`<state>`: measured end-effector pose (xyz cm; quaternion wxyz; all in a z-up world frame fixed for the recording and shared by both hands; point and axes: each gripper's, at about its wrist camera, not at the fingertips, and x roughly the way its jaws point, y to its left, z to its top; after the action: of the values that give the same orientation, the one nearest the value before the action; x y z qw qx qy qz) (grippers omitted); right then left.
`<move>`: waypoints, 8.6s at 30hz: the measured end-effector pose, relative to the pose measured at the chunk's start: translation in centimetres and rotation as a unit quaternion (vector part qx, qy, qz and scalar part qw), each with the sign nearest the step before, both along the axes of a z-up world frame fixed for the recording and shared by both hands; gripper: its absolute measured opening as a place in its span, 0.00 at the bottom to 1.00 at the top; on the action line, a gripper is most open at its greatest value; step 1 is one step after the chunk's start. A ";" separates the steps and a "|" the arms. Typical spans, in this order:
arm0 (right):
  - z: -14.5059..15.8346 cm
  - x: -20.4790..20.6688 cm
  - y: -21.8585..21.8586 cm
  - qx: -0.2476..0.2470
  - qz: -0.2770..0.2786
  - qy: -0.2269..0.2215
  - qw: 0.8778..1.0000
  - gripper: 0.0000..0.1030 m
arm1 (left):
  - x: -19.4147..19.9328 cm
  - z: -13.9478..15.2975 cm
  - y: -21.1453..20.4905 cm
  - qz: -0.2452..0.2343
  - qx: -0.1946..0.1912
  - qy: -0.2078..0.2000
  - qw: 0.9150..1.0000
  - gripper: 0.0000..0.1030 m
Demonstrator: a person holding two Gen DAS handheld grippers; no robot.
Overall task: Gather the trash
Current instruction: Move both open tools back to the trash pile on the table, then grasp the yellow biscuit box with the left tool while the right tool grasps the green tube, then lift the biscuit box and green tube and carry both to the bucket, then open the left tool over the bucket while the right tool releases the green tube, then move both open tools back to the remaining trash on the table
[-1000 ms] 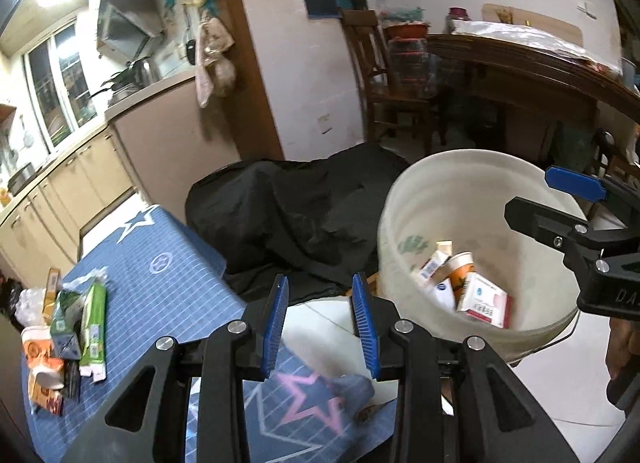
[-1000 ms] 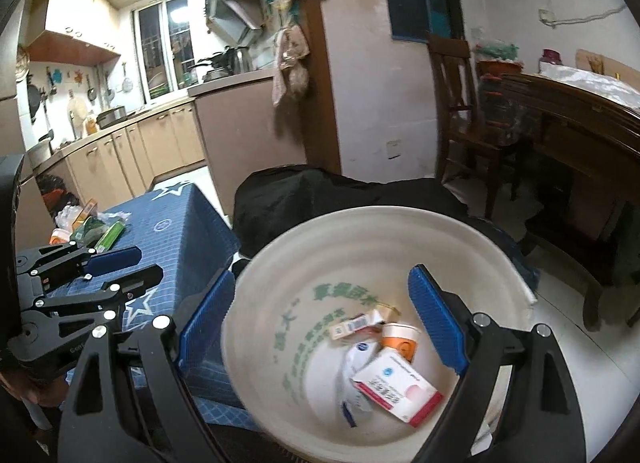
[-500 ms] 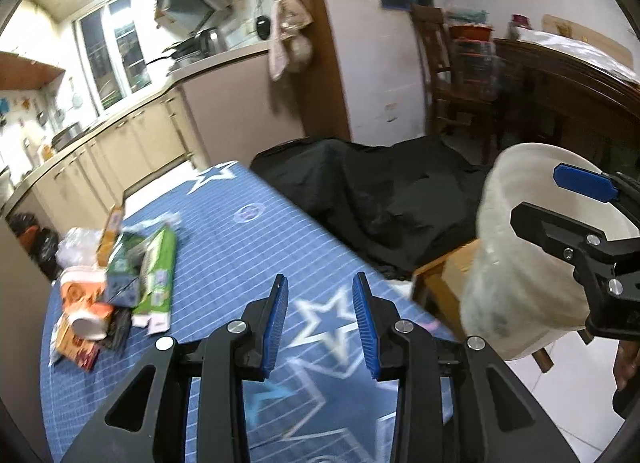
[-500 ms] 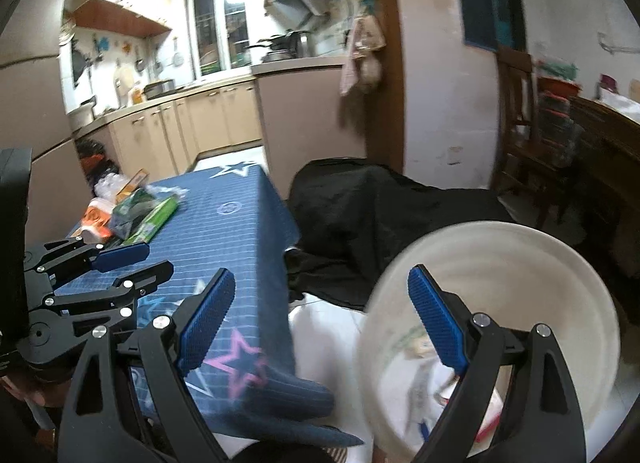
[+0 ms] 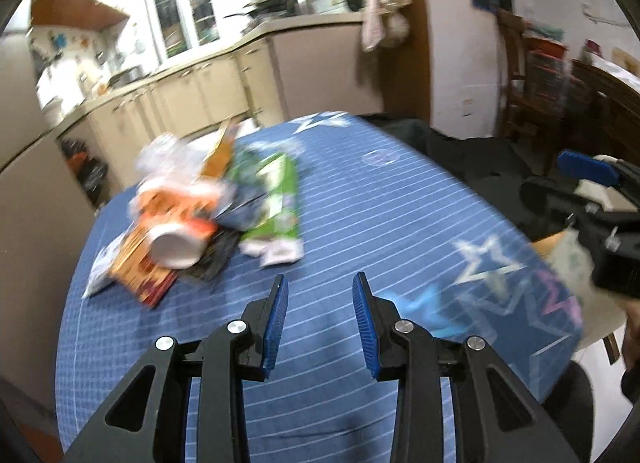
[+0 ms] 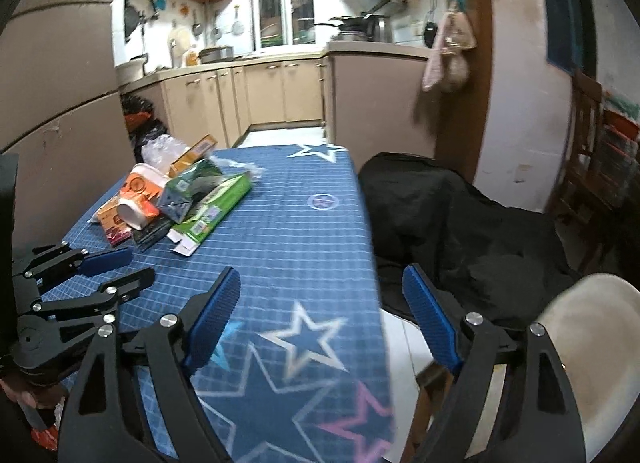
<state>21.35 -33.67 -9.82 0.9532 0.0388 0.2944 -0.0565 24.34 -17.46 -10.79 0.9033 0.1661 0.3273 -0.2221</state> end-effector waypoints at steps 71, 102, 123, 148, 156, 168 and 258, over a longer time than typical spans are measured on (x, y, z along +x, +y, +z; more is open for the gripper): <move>-1.9 10.0 7.5 0.184 0.221 0.044 0.957 0.33 | 9.8 -1.6 17.5 0.099 -0.164 0.060 0.980 0.29; -4.9 4.5 7.9 0.171 0.211 0.145 0.951 0.41 | 3.6 -3.0 18.8 0.102 -0.103 0.043 0.988 0.53; -1.1 -1.2 9.0 0.140 0.198 0.053 0.969 0.24 | -1.5 2.6 18.0 0.124 -0.124 -0.030 0.984 0.29; 3.9 -7.8 4.4 0.097 0.128 -0.031 0.987 0.23 | -5.1 7.4 8.9 0.056 -0.084 -0.096 0.990 0.29; 5.0 -9.9 0.9 0.094 0.078 -0.055 0.991 0.23 | -5.8 8.4 4.7 0.015 -0.080 -0.112 0.990 0.29; 5.3 -12.7 -4.6 0.095 0.014 -0.073 0.993 0.22 | -7.0 9.2 -3.4 -0.054 -0.074 -0.129 0.987 0.29; 1.2 -22.8 -19.6 0.035 -0.230 -0.035 0.972 0.72 | -16.8 4.3 -27.8 -0.286 -0.041 -0.093 0.953 0.13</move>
<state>-1.41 -53.25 -8.58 0.9225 0.1408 0.2458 -0.2623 7.50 -45.22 -6.50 0.8343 0.2351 0.1714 -0.4683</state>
